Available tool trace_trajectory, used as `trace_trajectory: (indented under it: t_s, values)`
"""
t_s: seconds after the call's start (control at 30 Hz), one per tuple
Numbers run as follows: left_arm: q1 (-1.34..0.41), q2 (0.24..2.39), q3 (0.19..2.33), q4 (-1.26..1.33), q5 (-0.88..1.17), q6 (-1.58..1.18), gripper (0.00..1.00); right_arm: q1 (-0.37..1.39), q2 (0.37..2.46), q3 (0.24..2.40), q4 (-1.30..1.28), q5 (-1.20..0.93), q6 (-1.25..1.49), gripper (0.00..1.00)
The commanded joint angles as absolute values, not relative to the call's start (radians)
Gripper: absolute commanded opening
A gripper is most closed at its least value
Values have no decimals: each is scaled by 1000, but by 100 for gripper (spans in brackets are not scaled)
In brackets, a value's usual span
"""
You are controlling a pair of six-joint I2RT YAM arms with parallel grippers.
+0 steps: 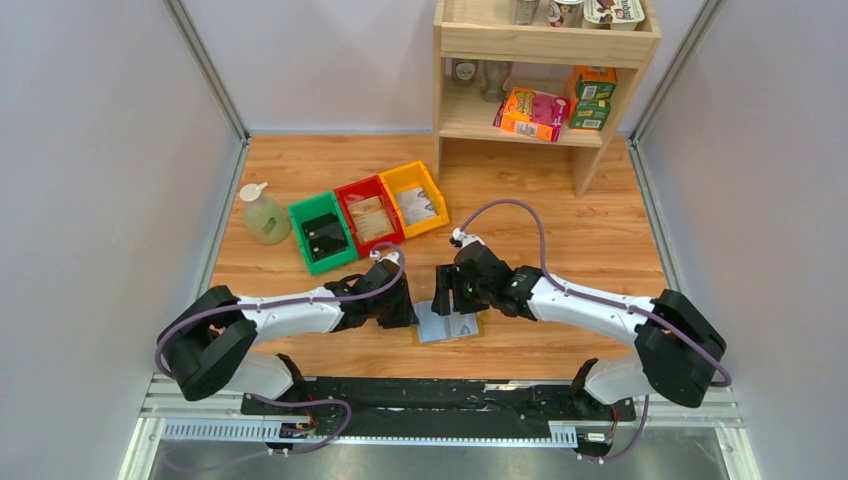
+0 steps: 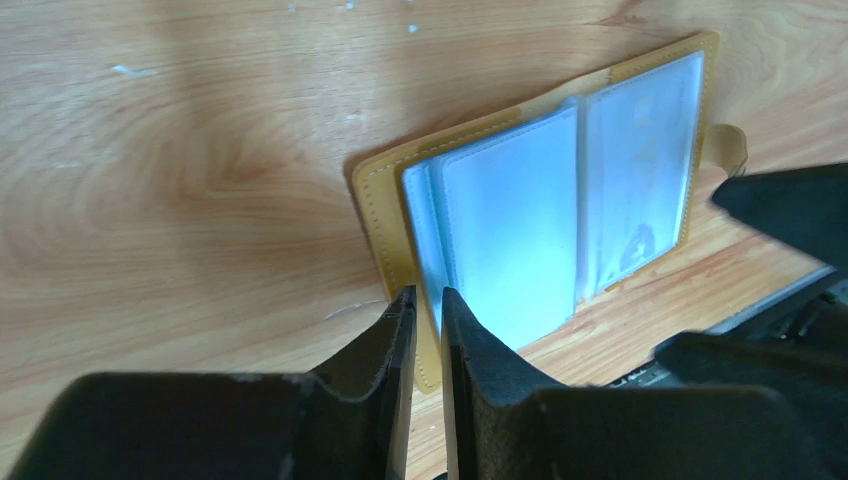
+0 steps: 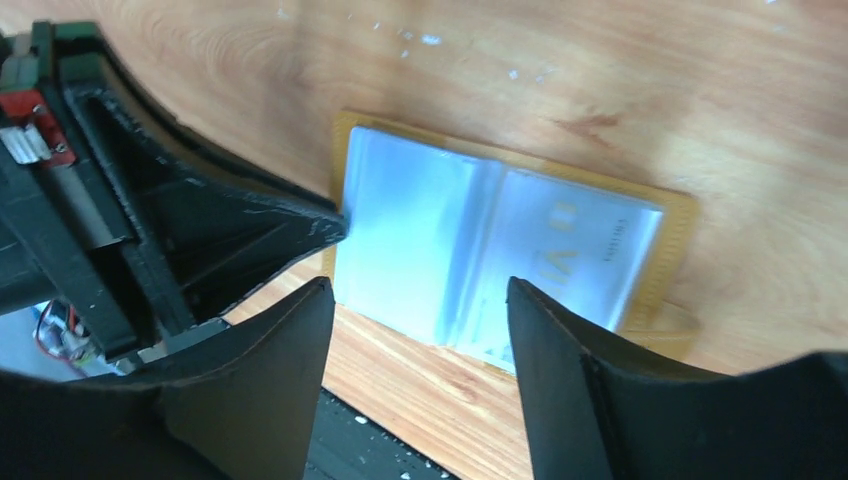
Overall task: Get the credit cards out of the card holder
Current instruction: Remove the credit card from the card holder.
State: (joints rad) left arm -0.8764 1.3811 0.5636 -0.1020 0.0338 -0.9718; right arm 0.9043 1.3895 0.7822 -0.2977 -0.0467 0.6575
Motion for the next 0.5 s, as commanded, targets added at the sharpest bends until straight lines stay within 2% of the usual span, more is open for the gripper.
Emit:
trace_trajectory:
  t_s: [0.0, 0.13, 0.27, 0.47]
  values:
    - [-881, 1298, 557, -161, -46, -982, 23, 894, 1318, 769, -327, 103, 650, 70]
    - [-881, 1208, 598, -255, -110, -948, 27, 890, 1344, 759, -339, 139, 644, 69]
    - [-881, 1161, 638, -276, -86, -928, 31, 885, 1388, 758, -334, 156, 640, 66]
    - [-882, 1276, 686, -210, 38, -910, 35, 884, 1442, 764, -353, 189, 660, 63]
